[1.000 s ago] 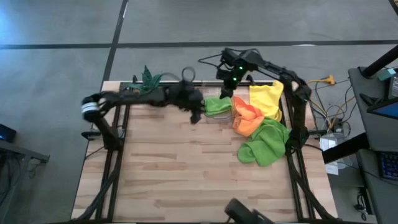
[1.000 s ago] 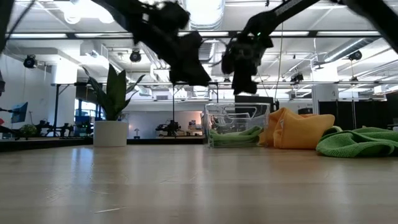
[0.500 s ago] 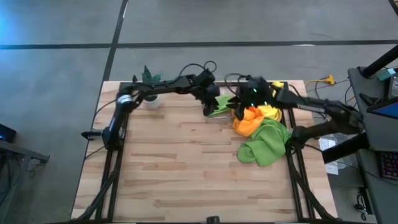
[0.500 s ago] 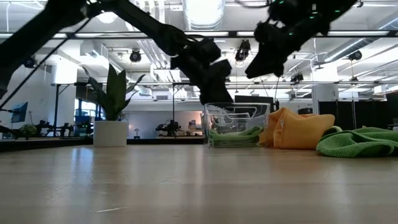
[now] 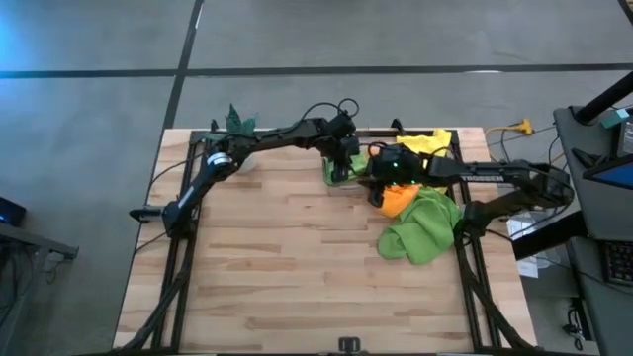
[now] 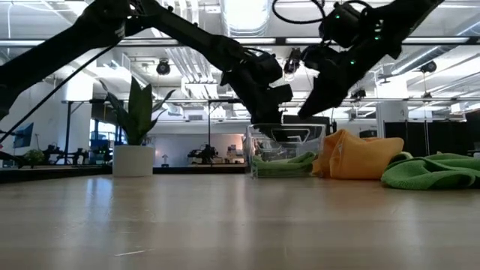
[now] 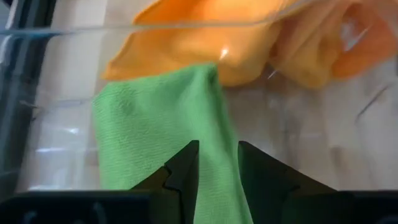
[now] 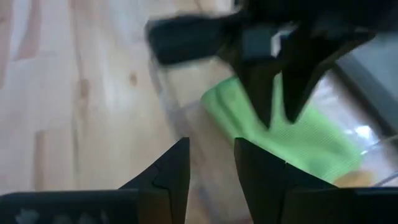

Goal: Fold microfiber towels
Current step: Put the folded top green towel into the transparent bin

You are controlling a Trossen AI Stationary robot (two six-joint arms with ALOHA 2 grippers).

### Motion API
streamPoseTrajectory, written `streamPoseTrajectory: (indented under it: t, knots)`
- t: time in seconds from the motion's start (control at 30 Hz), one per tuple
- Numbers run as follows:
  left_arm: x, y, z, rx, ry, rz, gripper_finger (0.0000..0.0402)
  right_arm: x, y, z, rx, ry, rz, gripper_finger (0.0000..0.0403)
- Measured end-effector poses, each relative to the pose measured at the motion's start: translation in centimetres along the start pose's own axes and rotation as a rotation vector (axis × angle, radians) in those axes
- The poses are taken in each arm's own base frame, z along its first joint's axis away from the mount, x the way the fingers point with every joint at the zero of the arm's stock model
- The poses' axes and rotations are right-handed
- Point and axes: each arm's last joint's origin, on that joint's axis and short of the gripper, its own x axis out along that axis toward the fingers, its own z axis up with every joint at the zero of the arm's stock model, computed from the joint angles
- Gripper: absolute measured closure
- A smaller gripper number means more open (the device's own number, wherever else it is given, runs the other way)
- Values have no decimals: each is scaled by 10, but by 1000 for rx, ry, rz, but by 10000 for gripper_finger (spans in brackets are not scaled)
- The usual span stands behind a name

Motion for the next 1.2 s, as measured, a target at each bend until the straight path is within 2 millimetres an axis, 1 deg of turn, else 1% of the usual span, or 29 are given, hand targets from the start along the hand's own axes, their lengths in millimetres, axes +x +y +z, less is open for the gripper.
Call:
streamPoseTrajectory:
  t: [0.17,0.23,0.37,0.47,0.53,0.6,0.67,0.83,0.9,1.07,1.2]
  knots:
    - [5,-19,-1,159,122,80,326,15,0,17,-73,81,19,282]
    - [5,-23,-1,175,147,97,335,23,0,19,-79,138,39,282]
    - [3,-19,-6,125,182,90,352,37,1,28,-84,205,109,282]
    - [0,-13,-14,104,235,87,360,47,4,32,-85,245,153,282]
    - [-1,-10,-22,89,288,55,361,51,5,32,-84,280,163,282]
    - [-1,-9,-30,55,335,32,362,50,5,38,-85,259,159,282]
    - [-2,-7,-37,17,372,8,362,45,4,44,-88,225,150,282]
    - [-5,-6,-46,-3,435,-15,362,31,2,51,-97,179,127,282]
    - [-8,-6,-45,0,440,-7,362,29,1,52,-113,168,117,282]
    - [-19,-4,-41,4,422,16,362,32,0,51,-114,147,100,282]
    - [-35,-1,-29,13,326,46,362,33,2,51,-99,149,115,282]
